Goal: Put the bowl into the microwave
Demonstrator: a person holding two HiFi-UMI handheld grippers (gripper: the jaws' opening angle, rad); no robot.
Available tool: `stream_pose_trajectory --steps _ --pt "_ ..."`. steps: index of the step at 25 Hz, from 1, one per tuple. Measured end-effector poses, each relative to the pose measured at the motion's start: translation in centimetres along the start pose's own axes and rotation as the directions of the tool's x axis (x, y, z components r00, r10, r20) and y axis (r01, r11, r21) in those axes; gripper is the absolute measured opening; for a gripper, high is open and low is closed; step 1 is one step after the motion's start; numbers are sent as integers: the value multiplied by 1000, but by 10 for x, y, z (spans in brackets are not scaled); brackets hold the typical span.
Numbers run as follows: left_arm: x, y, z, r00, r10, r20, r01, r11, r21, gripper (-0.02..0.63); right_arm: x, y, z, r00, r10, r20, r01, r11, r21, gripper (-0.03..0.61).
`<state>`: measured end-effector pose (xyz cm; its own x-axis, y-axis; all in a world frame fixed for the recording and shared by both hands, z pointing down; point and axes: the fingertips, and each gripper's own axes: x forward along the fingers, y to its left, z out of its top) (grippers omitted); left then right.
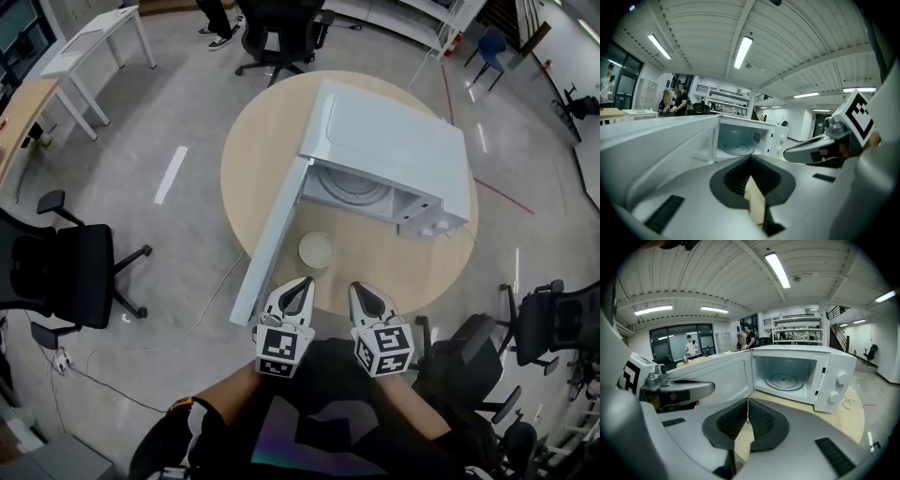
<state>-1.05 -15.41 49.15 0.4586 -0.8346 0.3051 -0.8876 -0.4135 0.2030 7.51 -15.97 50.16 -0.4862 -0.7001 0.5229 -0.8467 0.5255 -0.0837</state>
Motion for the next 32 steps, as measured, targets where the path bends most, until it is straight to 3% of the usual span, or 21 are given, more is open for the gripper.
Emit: stream_pose_trajectory --steps 11,21,32 --pt "22 4 -13 999 1 -50 -2 1000 -14 46 24 -14 -5 999 35 -31 -34 999 36 16" --pt "52 8 -16 988 117 -98 -121 992 -35 46 64 -43 -3 985 156 -80 -153 988 35 17" --pt "79 22 -32 953 255 -163 -269 961 -69 46 110 -59 -15 941 298 -160 -297 954 31 17"
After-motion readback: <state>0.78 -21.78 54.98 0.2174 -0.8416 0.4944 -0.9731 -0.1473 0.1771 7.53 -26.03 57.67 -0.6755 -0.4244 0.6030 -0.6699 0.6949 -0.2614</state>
